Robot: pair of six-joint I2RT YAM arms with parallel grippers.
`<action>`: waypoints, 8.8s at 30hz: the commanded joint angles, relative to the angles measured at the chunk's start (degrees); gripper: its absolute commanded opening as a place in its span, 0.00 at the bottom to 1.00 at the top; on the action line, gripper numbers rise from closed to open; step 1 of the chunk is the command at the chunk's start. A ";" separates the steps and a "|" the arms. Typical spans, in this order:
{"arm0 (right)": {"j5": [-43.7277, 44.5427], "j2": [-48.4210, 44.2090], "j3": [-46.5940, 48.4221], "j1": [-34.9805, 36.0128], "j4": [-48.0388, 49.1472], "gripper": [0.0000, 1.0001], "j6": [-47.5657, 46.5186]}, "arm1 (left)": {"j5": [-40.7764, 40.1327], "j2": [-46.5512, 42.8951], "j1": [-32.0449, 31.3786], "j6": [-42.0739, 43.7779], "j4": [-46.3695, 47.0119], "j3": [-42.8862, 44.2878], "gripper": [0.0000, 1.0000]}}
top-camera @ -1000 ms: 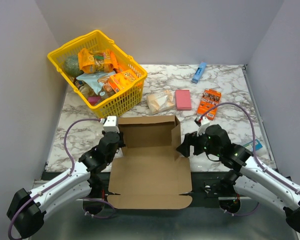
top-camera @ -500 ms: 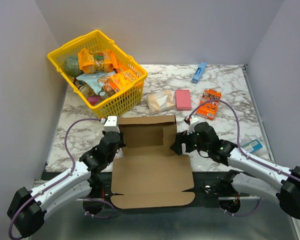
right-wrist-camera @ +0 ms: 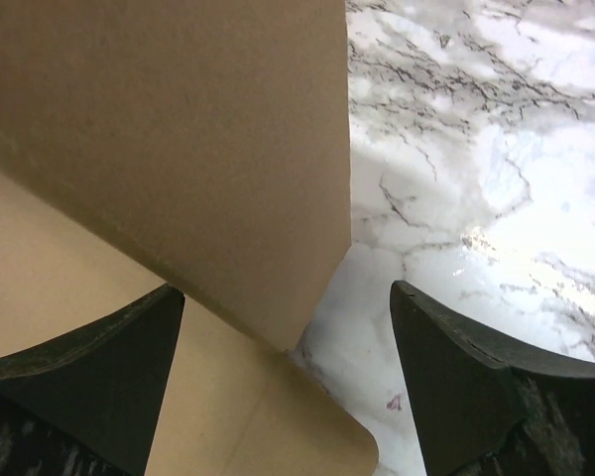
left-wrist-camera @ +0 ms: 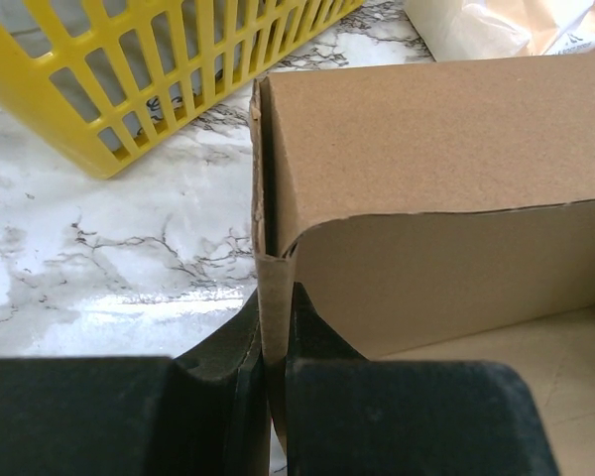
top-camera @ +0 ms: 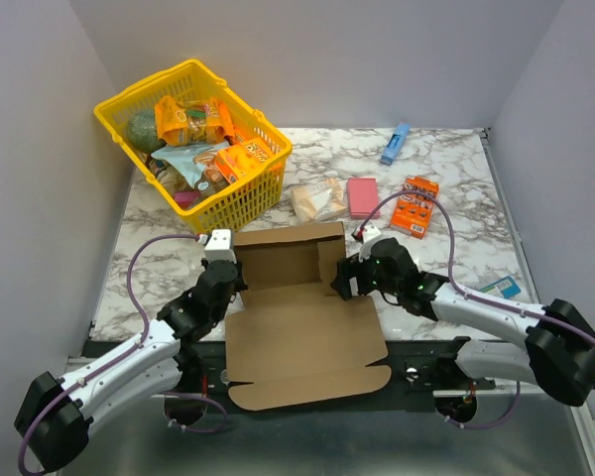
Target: Fold the paper box
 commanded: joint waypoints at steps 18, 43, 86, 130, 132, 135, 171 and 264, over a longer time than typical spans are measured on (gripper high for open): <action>-1.99 10.53 2.51 0.26 16.36 0.80 -4.32 | 2.37 -1.40 -0.04 -0.91 1.64 0.99 0.00; 30.17 15.54 11.12 1.41 -8.93 0.17 19.31 | 3.08 0.44 0.05 0.50 3.74 1.51 0.00; 24.20 0.07 9.45 1.58 2.03 0.57 11.86 | 2.55 8.45 -0.13 -0.38 0.85 4.94 0.00; 52.41 12.74 16.14 3.87 -32.24 0.06 30.65 | -5.53 3.61 -0.04 2.34 -2.31 8.89 0.00; 53.38 12.47 16.22 3.87 -33.47 0.04 31.36 | -5.89 3.61 -0.12 2.87 -2.49 9.07 0.00; 55.75 13.43 17.80 3.87 -37.16 0.01 33.55 | -5.10 3.87 -0.12 3.13 -2.06 9.25 0.00; 29.21 -9.25 8.31 7.73 -25.82 0.77 24.94 | -3.16 10.90 -0.12 0.32 -4.25 12.24 0.00; 20.95 -0.47 33.71 13.10 -42.36 0.85 -1.50 | 29.96 31.29 1.81 15.53 -25.35 33.50 0.00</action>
